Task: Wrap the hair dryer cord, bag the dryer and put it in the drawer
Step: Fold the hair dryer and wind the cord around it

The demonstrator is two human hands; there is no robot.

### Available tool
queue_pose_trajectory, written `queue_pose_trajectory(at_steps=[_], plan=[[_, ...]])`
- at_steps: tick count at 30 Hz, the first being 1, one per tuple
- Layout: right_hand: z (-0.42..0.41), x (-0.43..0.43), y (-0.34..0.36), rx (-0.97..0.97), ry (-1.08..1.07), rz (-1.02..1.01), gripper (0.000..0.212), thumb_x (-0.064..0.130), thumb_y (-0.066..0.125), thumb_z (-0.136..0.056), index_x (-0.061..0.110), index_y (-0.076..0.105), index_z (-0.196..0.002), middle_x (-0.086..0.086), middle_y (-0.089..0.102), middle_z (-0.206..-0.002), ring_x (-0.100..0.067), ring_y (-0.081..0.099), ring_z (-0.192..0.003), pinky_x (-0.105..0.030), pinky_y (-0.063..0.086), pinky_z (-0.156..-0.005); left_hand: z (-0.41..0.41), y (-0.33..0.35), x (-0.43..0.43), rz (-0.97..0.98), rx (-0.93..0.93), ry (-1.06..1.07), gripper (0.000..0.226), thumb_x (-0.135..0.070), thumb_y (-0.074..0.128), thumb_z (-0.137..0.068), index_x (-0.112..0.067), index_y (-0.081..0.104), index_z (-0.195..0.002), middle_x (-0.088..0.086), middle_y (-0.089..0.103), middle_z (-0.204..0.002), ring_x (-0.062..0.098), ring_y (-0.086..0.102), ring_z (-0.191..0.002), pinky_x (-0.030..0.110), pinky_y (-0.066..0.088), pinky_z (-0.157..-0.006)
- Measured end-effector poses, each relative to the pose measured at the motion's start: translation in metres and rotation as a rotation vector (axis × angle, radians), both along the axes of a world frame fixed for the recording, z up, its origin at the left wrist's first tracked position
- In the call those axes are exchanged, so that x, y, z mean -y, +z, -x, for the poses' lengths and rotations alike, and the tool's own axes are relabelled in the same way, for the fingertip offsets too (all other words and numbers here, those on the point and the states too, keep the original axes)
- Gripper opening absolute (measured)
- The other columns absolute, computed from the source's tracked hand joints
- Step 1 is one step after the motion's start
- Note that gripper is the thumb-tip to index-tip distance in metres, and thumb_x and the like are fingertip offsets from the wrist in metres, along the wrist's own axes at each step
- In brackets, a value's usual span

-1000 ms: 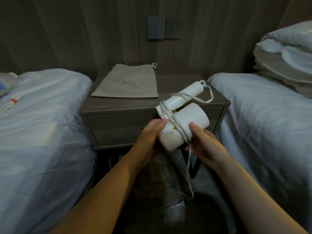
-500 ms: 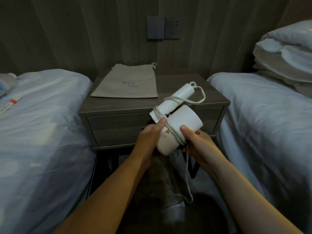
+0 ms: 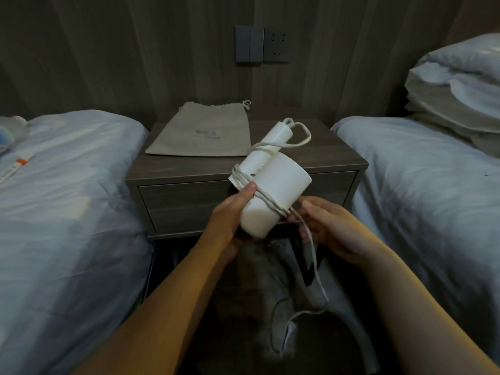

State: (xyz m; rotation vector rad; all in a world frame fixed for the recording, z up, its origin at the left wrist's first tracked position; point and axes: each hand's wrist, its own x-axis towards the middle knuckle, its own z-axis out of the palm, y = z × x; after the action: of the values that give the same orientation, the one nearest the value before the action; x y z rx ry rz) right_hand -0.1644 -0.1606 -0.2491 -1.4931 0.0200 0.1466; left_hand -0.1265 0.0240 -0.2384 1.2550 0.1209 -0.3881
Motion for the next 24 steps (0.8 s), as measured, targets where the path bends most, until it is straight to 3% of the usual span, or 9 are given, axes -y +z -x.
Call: queue_pose_trajectory(at_steps=[3,6,9,12,14,17,19,21,24], plan=[[0.001,-0.003,0.002,-0.001,0.000,0.245,0.015,0.014,0.055,-0.091,0.010,0.066,-0.100,-0.016,0.067,-0.079,-0.013,0.052,-0.049,-0.022,0.043,-0.050,0.000,0.002,-0.002,-0.037,0.004,0.039,0.020,-0.043,0.064,-0.080,-0.024,0.062,-0.087,0.010,0.065,-0.099,0.030,0.062,-0.091,0.056,0.051,-0.089],[0.005,-0.009,0.007,0.005,0.038,0.550,0.025,0.021,0.056,-0.090,0.007,0.068,-0.073,-0.024,0.070,-0.075,-0.014,0.051,-0.046,-0.024,0.041,-0.052,0.000,0.005,-0.003,-0.062,0.061,0.078,0.014,-0.039,0.063,-0.082,-0.026,0.060,-0.084,0.004,0.064,-0.093,0.021,0.062,-0.083,0.042,0.056,-0.075],[0.009,-0.015,0.015,0.008,0.015,0.699,0.029,0.021,0.055,-0.091,0.008,0.066,-0.067,-0.007,0.068,-0.054,-0.009,0.050,-0.038,-0.019,0.042,-0.047,-0.001,0.004,-0.005,-0.226,0.216,0.151,0.012,-0.038,0.067,-0.079,-0.028,0.060,-0.082,-0.002,0.062,-0.093,0.012,0.059,-0.083,0.027,0.049,-0.064],[0.012,-0.020,0.019,0.005,0.040,0.808,0.023,0.020,0.053,-0.092,0.005,0.067,-0.080,-0.012,0.071,-0.064,-0.009,0.051,-0.037,-0.022,0.046,-0.048,-0.001,0.001,-0.005,-0.378,0.369,0.200,0.025,-0.036,0.072,-0.075,-0.025,0.059,-0.093,-0.011,0.058,-0.090,0.006,0.055,-0.083,0.020,0.044,-0.063],[0.013,-0.024,0.018,-0.018,0.121,0.872,0.014,0.019,0.053,-0.092,0.014,0.066,-0.094,-0.011,0.069,-0.061,-0.011,0.055,-0.039,-0.026,0.049,-0.049,0.000,-0.001,-0.005,-0.446,0.430,0.234,0.032,-0.037,0.074,-0.072,-0.026,0.057,-0.097,-0.014,0.056,-0.089,0.006,0.054,-0.085,0.018,0.043,-0.064],[0.017,-0.028,0.019,-0.037,0.207,0.946,0.019,0.020,0.053,-0.091,0.028,0.061,-0.106,-0.003,0.063,-0.053,-0.007,0.053,-0.035,-0.021,0.046,-0.044,-0.002,-0.005,-0.005,-0.598,0.497,0.247,0.056,-0.044,0.077,-0.065,-0.024,0.056,-0.114,-0.008,0.055,-0.106,0.010,0.052,-0.098,0.024,0.047,-0.078],[0.021,-0.032,0.024,-0.001,0.226,0.998,0.017,0.021,0.054,-0.089,0.030,0.060,-0.102,0.002,0.060,-0.052,-0.004,0.052,-0.035,-0.017,0.042,-0.043,0.000,-0.008,-0.005,-0.716,0.574,0.252,0.071,-0.043,0.079,-0.063,-0.018,0.052,-0.124,-0.004,0.051,-0.114,0.009,0.046,-0.104,0.025,0.043,-0.081],[0.025,-0.036,0.030,0.039,0.224,1.078,0.010,0.024,0.055,-0.087,0.032,0.060,-0.090,0.007,0.056,-0.056,-0.001,0.055,-0.044,-0.018,0.044,-0.051,0.003,-0.008,-0.006,-0.849,0.690,0.268,0.075,-0.042,0.080,-0.062,-0.015,0.051,-0.126,0.000,0.050,-0.119,0.008,0.043,-0.103,0.024,0.038,-0.081],[0.028,-0.037,0.037,0.086,0.195,1.192,0.016,0.020,0.054,-0.087,0.023,0.066,-0.097,0.008,0.058,-0.070,-0.010,0.061,-0.069,-0.030,0.054,-0.071,0.002,-0.007,-0.009,-0.945,0.768,0.270,0.078,-0.044,0.081,-0.060,-0.015,0.052,-0.126,0.004,0.052,-0.121,0.017,0.050,-0.107,0.026,0.040,-0.083]])
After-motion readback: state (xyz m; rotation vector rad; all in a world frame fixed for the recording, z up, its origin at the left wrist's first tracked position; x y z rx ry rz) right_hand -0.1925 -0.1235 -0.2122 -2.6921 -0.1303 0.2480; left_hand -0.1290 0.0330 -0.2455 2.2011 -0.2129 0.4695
